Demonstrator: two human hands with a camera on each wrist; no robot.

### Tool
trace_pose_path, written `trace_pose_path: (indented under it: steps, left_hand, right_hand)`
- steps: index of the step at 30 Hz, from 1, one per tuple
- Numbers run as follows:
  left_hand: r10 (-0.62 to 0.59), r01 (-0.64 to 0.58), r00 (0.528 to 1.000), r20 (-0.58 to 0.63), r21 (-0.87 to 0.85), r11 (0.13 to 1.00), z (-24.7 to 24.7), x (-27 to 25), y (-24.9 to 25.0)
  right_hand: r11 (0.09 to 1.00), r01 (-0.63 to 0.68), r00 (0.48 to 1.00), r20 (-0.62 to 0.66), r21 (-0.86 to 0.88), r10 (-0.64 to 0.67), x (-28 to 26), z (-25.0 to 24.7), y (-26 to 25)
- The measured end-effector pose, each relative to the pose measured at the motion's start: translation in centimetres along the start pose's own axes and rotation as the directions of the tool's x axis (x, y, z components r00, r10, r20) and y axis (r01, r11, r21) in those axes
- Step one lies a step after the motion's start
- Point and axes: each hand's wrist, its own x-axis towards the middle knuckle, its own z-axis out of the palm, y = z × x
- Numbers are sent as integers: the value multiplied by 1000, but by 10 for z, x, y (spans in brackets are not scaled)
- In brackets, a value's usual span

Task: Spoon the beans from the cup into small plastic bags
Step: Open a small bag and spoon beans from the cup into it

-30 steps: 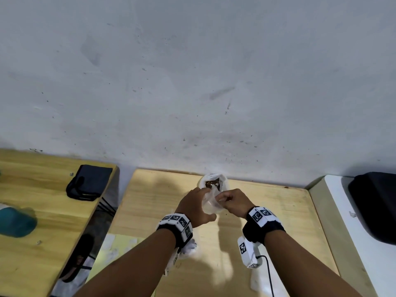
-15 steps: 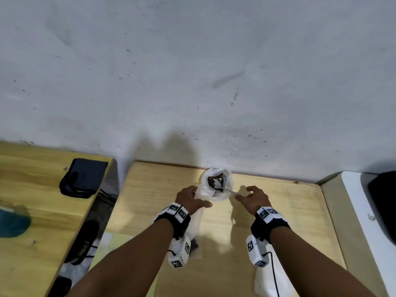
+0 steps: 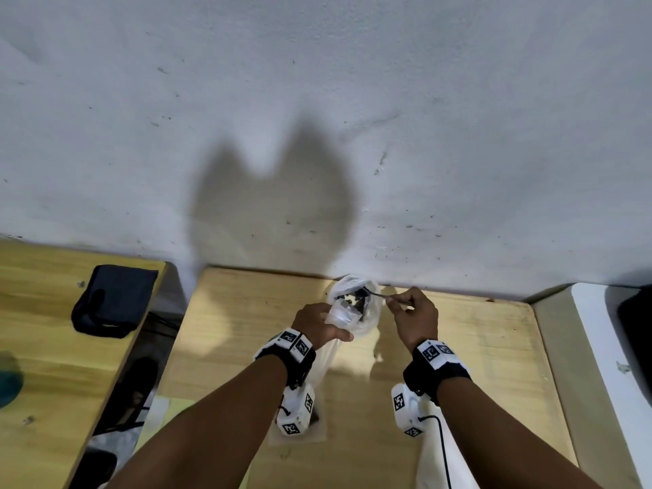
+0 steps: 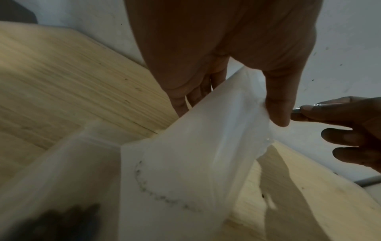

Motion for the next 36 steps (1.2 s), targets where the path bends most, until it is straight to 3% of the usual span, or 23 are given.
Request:
trace_pose_path:
  steps: [4,11,17,19,26,36]
  left_hand:
    - [48,-47,998,-43,11,999,0,-3,-3]
    - [88,-93,992,-86,-57,994,4,-8,-2]
    - [124,-127,989,-77,-39,991,4,-7,0]
    - [130,-132,989,-75,-30,991,3,-6,-1]
    - [161,-156,985,-67,77,985,3,-5,-3]
    - [130,-122,984,-119,72,990,9,-7,-5]
  right_hand:
    - [999,-28,1000,15,16,27,-6,2,6]
    - [981,-187,982,49,55,184,-15,11,14]
    - [884,-427,904,96,188,416,-11,17,22]
    - [863,-447,894,80,235,441,-8,12,22]
    - [869,-360,930,64,338,361,-4,-21,7]
    - [926,-170,985,82,338,151,-12,-44,-10]
